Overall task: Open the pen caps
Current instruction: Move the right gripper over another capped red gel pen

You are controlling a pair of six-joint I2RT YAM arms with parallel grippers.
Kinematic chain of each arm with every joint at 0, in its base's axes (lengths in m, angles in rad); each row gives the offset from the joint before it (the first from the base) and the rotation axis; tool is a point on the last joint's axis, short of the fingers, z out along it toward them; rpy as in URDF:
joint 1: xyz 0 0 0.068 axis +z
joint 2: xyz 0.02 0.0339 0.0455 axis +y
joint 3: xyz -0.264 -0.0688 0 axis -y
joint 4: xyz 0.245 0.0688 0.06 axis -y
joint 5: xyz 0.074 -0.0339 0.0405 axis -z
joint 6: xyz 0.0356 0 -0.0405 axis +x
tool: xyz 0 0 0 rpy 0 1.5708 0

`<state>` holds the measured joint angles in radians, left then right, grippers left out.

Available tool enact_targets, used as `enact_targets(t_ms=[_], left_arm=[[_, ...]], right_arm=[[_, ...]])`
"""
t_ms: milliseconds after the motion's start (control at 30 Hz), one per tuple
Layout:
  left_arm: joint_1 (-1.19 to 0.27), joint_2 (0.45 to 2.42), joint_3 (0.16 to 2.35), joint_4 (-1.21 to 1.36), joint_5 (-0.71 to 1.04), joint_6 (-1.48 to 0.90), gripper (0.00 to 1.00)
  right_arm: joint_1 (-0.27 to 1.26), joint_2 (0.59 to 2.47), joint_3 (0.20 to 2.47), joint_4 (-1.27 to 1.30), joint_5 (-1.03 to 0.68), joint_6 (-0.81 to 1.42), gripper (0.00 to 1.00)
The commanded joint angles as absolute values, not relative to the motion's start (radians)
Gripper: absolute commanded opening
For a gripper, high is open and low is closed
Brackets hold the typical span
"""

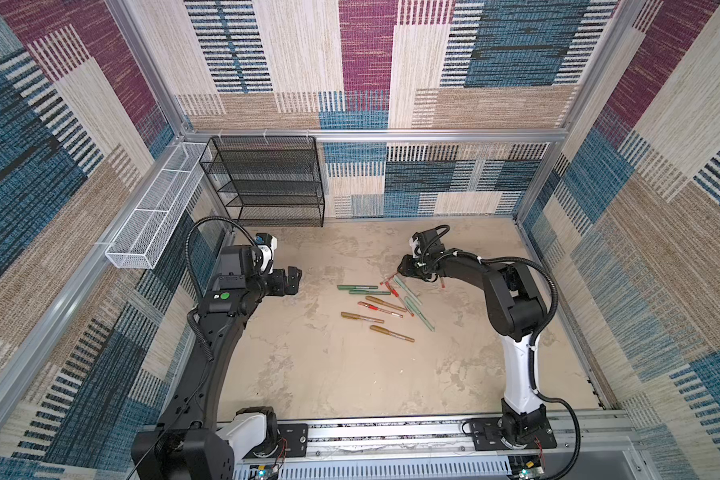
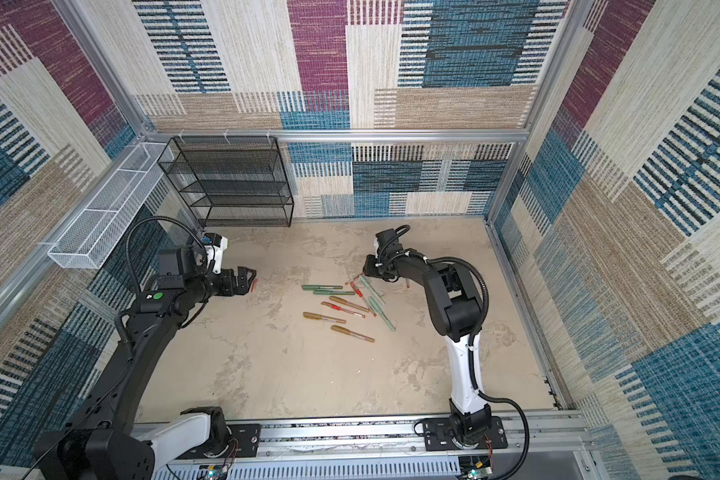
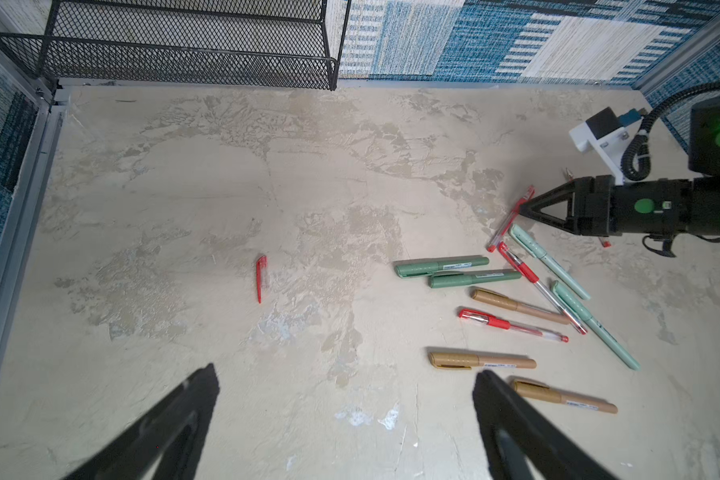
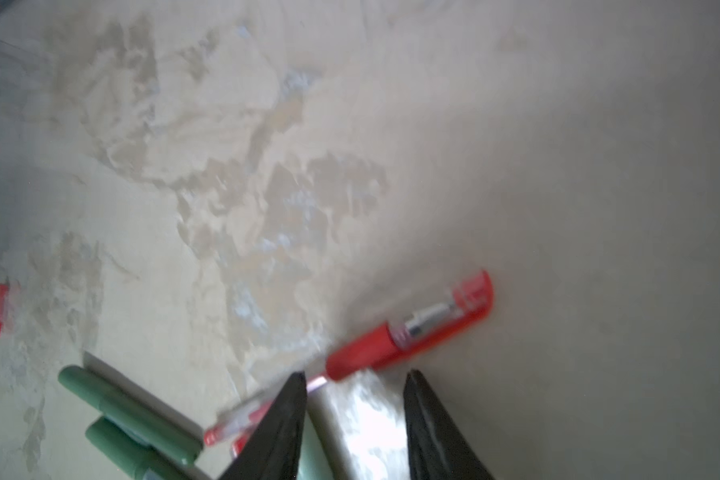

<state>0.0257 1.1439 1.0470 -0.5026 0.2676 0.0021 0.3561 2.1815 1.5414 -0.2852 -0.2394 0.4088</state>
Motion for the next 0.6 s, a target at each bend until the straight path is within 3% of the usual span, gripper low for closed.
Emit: enact_targets(t_ms=[0,333,567], left_arm=[[0.028,1.141,1.056,-0.495,0.268,-0.005,0.99],[0.028,1.14,1.06,-0.5,0.267,-0.003,1.0],[0.028,1.147,1.064,-0.502,0.268,-0.004,0.99]], right_arm=[[0.366,2.222,1.592,-0.285,-0.263,0.443,0.42],[0.427,2.44,1.997,-0.475,-0.242,0.4,0.42],[0.454,2.353,1.94,-0.525,-0.131,0.356,0.42]])
